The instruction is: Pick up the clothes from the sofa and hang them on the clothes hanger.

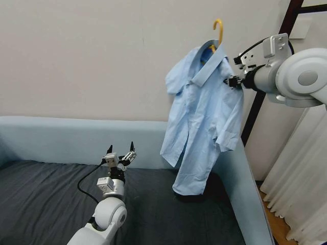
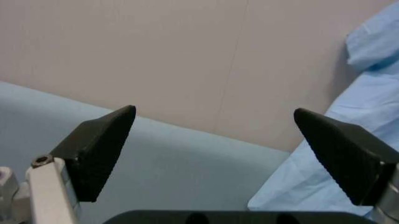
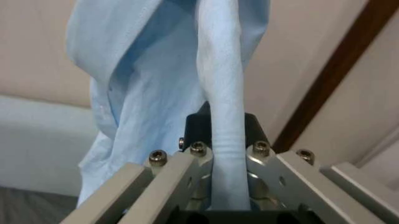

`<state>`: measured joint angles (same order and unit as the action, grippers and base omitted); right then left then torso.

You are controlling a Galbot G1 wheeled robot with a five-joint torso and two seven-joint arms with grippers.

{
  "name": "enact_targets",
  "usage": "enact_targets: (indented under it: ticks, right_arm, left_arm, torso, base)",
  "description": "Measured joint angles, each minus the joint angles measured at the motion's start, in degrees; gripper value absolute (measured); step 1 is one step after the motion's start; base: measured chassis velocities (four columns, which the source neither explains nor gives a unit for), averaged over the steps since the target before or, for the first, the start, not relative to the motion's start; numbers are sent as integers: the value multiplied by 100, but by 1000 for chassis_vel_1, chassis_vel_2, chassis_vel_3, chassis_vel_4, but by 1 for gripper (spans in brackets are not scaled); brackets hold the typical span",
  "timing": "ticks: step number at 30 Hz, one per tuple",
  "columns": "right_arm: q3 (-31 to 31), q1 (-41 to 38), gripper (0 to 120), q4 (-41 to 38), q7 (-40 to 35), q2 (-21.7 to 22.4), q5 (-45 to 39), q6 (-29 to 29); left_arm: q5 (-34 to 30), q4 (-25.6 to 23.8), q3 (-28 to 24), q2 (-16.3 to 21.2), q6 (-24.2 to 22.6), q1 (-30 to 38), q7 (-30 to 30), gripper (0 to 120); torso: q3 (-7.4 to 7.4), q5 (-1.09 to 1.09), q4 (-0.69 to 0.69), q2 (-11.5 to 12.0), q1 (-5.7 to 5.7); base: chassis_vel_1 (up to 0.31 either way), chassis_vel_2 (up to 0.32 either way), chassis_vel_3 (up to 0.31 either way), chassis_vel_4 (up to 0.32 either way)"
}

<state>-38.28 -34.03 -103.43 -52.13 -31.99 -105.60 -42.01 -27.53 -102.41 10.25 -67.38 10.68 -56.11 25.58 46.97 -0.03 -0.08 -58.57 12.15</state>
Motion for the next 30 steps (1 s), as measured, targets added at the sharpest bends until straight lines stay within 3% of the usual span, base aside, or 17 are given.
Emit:
enact_targets:
  ticks: [9, 19, 30]
  right_arm:
    - [-451, -789, 1, -323, -489, 454, -483, 1]
    - [-1456, -2083, 1, -278, -1200, 467, -810, 2]
    - [-1620, -1956, 1, -28, -1680, 671, -784, 3]
  left_arm:
    - [3, -35, -87, -6, -1, 77, 0, 100]
    - [-75, -154, -113, 151, -25, 178, 44, 100]
    - [-65, -411, -26, 211, -53, 16, 116, 100]
  torso:
    - [-1, -1, -1, 0, 0]
    - [-1, -3, 0, 0, 0]
    - [-1, 0, 0, 0, 0]
  base:
    - [0, 0, 0, 0]
    - [0, 0, 0, 0]
    - [0, 0, 0, 0]
